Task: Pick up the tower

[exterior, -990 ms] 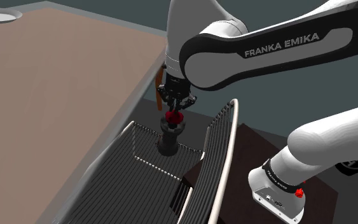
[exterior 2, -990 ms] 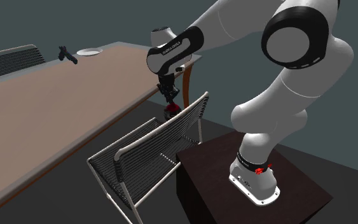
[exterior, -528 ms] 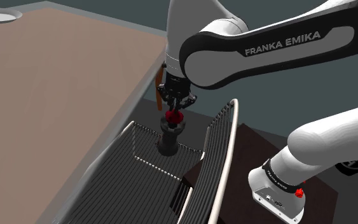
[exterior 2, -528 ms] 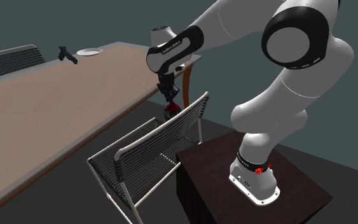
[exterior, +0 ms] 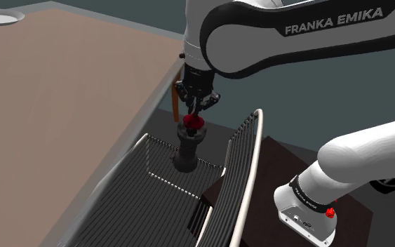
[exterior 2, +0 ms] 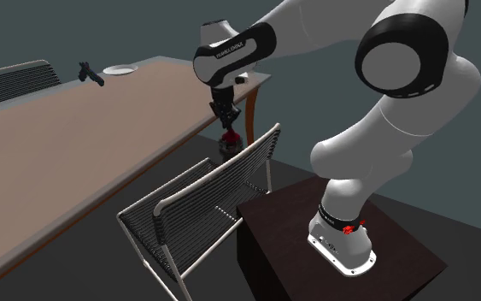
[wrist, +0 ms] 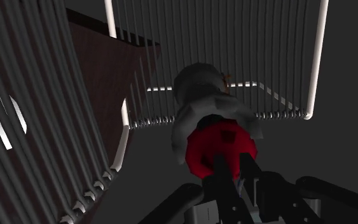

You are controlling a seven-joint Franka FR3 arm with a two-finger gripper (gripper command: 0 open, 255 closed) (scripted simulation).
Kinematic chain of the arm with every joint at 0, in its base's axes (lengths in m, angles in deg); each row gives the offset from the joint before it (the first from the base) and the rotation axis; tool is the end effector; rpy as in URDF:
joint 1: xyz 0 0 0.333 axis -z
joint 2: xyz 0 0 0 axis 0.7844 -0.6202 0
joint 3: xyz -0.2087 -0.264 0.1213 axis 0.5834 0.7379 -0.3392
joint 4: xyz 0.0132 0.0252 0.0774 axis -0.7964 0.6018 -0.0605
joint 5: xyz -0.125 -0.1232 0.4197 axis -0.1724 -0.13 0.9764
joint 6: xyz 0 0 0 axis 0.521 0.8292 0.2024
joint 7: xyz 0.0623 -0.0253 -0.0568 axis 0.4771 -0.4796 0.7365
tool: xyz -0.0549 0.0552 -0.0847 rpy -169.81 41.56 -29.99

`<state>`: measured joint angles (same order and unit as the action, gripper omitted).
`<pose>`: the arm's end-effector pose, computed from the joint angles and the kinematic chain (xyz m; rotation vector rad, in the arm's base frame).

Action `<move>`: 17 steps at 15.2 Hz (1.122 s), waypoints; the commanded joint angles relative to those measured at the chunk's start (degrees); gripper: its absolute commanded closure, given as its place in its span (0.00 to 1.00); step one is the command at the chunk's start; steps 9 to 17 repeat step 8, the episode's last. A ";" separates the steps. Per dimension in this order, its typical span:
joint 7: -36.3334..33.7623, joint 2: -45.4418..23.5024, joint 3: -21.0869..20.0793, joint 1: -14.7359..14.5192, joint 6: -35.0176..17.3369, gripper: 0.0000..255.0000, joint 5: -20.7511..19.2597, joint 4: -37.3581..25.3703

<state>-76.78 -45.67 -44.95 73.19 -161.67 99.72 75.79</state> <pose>0.4319 0.2534 0.4425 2.5990 -1.6488 0.1218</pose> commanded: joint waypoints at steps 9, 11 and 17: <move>1.01 2.03 2.34 -0.51 5.76 1.00 0.14 -3.88; 1.01 2.03 2.34 -0.51 5.76 1.00 0.14 -3.88; 1.01 2.03 2.34 -0.51 5.76 1.00 0.14 -3.88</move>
